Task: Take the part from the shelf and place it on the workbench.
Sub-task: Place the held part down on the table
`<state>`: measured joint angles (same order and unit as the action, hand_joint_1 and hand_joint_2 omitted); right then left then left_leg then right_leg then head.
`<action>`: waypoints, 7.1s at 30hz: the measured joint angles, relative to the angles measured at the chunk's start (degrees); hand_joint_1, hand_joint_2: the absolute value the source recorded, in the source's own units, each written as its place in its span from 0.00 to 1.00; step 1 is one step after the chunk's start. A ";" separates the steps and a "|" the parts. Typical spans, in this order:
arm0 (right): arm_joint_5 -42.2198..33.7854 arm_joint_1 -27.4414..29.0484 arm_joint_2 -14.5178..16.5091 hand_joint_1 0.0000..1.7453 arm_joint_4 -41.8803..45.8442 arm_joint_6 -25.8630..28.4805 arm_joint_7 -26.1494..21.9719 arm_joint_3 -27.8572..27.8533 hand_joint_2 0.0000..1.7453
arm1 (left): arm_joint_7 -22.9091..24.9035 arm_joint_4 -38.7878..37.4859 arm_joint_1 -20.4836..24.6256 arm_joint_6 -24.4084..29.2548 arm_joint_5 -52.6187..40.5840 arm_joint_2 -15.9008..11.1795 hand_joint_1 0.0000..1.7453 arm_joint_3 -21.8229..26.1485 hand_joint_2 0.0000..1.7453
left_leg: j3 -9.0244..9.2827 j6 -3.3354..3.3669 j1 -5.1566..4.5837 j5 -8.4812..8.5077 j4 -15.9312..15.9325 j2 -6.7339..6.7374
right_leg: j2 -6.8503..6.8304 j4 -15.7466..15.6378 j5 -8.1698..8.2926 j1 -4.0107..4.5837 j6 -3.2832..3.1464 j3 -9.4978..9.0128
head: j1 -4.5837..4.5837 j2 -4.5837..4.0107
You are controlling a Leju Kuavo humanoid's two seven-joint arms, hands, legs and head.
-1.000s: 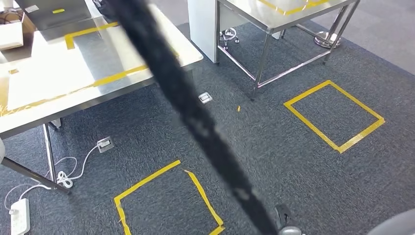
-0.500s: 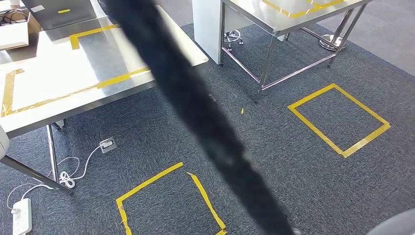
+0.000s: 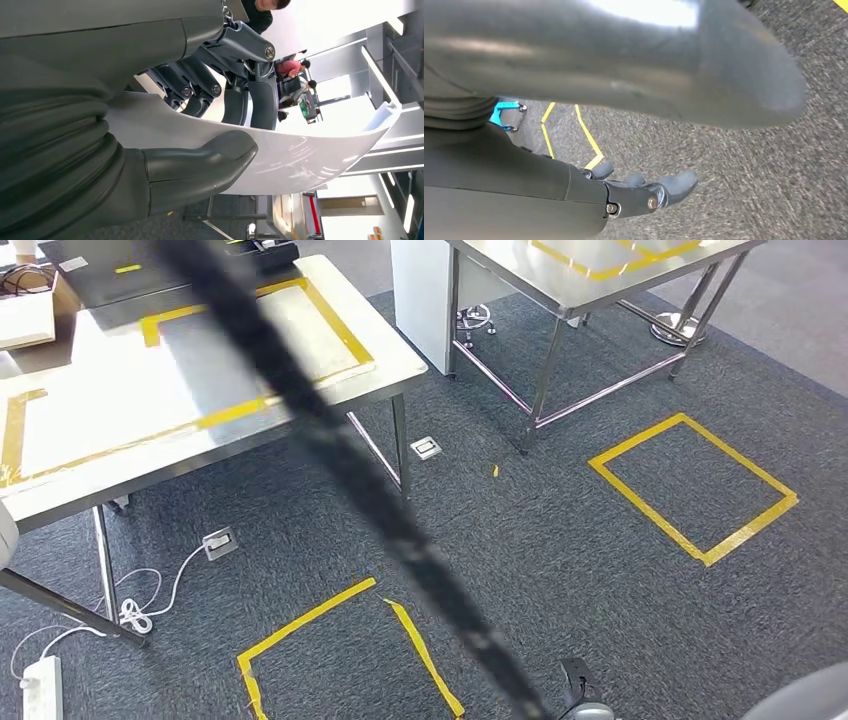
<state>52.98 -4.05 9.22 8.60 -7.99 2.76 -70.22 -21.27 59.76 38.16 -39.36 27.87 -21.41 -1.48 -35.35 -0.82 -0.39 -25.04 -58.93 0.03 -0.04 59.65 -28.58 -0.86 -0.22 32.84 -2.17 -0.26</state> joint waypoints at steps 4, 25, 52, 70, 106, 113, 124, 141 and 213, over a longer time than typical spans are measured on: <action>0.04 -0.10 -0.03 0.00 0.00 -0.04 -0.02 -0.01 0.00 | -0.04 0.22 0.17 0.00 0.01 0.01 1.00 -0.04 1.00 | 1.27 1.29 0.57 -0.14 1.05 -0.14 | -0.15 4.41 -2.52 0.06 1.08 1.83 | -0.09 0.00; 1.16 0.08 -0.14 0.00 0.00 0.02 0.17 -0.03 0.00 | -0.44 1.06 -1.89 -0.59 0.82 -1.24 1.00 0.00 1.00 | -5.71 -2.00 1.04 -4.00 -12.36 -0.26 | 0.19 -0.39 0.15 -0.28 -1.39 -0.58 | 0.20 0.00; 3.26 0.16 -0.05 0.00 -0.01 -0.91 -0.26 1.56 0.00 | 4.96 18.16 -17.49 -1.63 1.82 -5.11 1.00 12.37 1.00 | -0.54 -1.37 0.52 -9.34 -11.83 -0.59 | 0.25 -0.81 0.78 0.25 -1.95 -0.29 | 0.74 0.00; 2.67 0.00 0.20 0.00 0.02 -0.21 -0.98 1.35 0.00 | 1.60 10.77 -10.49 -0.87 -0.25 -4.06 1.00 6.90 1.00 | 3.55 2.11 0.18 -2.90 0.72 -0.08 | 0.31 14.57 -7.95 0.44 1.11 6.69 | 0.67 0.00; 2.25 0.47 0.31 0.00 -0.01 -0.49 -1.37 0.99 0.00 | -1.14 -0.68 -2.48 -0.85 -2.72 -1.23 1.00 0.69 1.00 | 4.35 0.64 0.25 -3.73 0.53 -0.22 | 0.30 0.00 3.01 0.85 0.02 4.37 | 0.97 0.00; 2.28 0.46 0.34 0.00 -0.01 -0.44 -1.47 0.73 0.00 | -1.74 -2.89 -0.60 0.67 -5.39 -0.95 1.00 -0.37 1.00 | 0.17 -1.26 0.44 -8.38 -9.47 -0.26 | 0.37 -0.80 2.33 0.45 -2.07 1.44 | 1.11 0.00; 3.32 0.55 0.70 0.00 -0.01 -0.15 -2.46 0.69 0.00 | -10.23 -23.69 12.39 25.55 -37.43 4.90 1.00 -10.39 1.00 | -0.62 -0.24 0.05 1.29 0.64 -0.38 | 0.29 -0.61 -0.12 0.70 -1.22 -0.64 | 0.81 0.00; 6.50 0.91 0.10 0.00 0.00 -0.40 -0.39 1.20 0.00 | -3.50 -38.98 18.41 46.48 -59.00 20.87 1.00 -25.49 1.00 | -0.62 1.12 -0.43 1.22 0.61 -0.59 | 0.05 -1.86 0.35 0.30 0.48 -1.34 | 0.69 0.00; 7.34 0.75 0.13 0.00 0.02 -0.59 -1.75 1.64 0.00 | 4.17 -41.15 24.27 48.00 -68.67 15.70 0.00 -31.06 0.00 | 5.62 0.99 -0.85 -5.34 -0.08 0.01 | 0.13 0.41 6.46 -0.09 -0.04 6.38 | 0.76 0.00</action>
<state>60.32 -3.30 9.36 8.61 -8.58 1.01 -68.58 -17.10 18.61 62.43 8.63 -40.80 -5.72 -32.54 -29.73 0.17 -1.24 -30.38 -59.01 0.04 0.09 60.06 -22.12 -0.96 -0.26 39.22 -1.41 -0.26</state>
